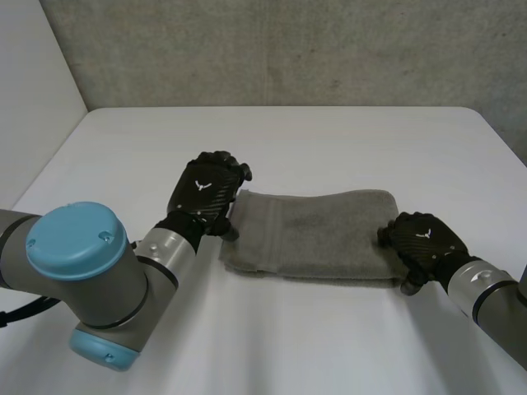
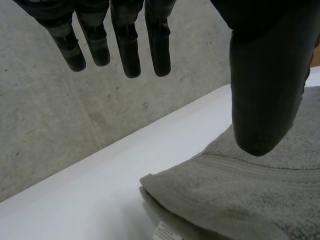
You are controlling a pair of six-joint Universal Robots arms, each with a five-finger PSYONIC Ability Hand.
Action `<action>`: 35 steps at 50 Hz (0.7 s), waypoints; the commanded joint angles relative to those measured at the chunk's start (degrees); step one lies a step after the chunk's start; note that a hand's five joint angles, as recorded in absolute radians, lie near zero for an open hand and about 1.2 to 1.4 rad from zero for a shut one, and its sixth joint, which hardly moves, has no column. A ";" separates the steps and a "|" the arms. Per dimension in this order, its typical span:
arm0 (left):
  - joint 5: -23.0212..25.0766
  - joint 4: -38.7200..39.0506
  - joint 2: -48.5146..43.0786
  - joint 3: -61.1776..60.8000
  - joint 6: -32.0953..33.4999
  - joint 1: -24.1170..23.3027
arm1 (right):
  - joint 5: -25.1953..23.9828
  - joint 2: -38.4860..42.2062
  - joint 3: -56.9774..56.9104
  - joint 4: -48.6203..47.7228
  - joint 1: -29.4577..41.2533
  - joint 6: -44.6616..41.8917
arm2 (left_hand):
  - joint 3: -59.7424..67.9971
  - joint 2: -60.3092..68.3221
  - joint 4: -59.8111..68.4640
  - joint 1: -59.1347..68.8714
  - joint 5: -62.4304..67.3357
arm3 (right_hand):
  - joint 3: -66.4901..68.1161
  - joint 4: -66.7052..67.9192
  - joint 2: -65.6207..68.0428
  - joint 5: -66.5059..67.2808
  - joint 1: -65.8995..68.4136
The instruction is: Fold the towel.
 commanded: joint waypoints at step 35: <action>-8.27 0.08 1.86 -2.49 -0.31 4.21 | 2.50 20.73 -33.82 9.58 36.49 -11.27 | -2.40 -0.11 -3.22 -2.28 -0.42 | -2.90 -4.44 49.30 48.51 50.04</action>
